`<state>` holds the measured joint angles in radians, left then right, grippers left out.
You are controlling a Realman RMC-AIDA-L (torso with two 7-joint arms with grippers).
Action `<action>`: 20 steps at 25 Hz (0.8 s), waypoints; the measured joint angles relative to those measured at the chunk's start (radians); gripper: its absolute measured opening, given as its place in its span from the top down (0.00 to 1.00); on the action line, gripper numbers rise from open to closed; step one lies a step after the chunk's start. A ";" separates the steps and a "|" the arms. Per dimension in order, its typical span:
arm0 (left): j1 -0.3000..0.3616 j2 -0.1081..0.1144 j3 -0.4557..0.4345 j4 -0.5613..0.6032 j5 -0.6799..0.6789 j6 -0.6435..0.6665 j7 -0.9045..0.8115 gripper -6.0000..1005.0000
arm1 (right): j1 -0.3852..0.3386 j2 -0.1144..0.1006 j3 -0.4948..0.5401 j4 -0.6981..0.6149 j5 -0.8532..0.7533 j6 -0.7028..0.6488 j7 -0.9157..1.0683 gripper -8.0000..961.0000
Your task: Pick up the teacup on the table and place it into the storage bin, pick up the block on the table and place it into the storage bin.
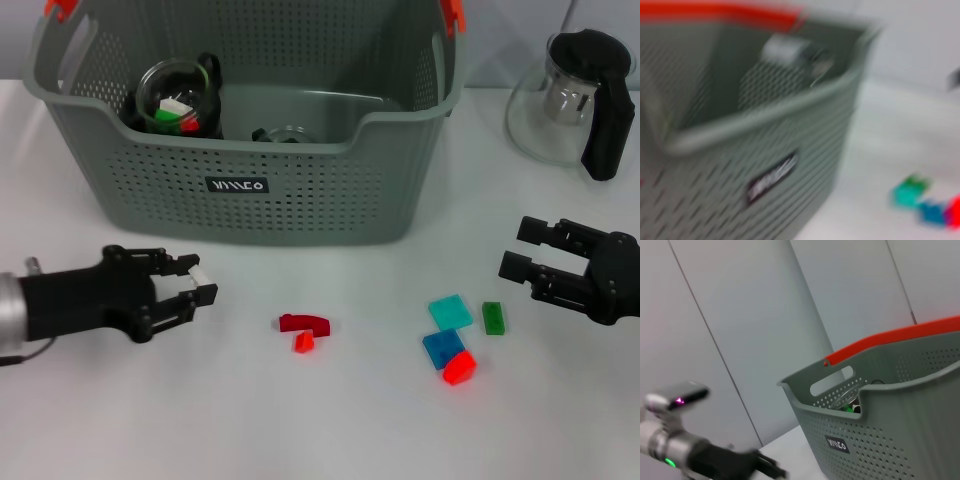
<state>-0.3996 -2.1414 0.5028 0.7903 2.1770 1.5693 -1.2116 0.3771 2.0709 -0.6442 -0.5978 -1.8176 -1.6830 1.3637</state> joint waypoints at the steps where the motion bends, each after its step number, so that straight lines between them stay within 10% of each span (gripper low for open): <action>1: -0.004 0.014 -0.035 0.007 0.000 0.082 -0.001 0.58 | 0.001 0.000 0.000 0.000 0.000 0.000 0.000 0.21; 7: -0.076 0.079 -0.234 -0.018 -0.054 0.457 -0.033 0.57 | 0.007 0.000 -0.003 0.002 0.000 0.000 -0.002 0.21; 20: -0.232 0.114 -0.223 -0.015 -0.458 0.308 -0.256 0.56 | 0.004 0.000 -0.006 0.004 0.000 -0.001 -0.012 0.21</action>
<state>-0.6314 -2.0274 0.2796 0.7757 1.7191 1.8772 -1.4680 0.3810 2.0711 -0.6498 -0.5936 -1.8177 -1.6837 1.3516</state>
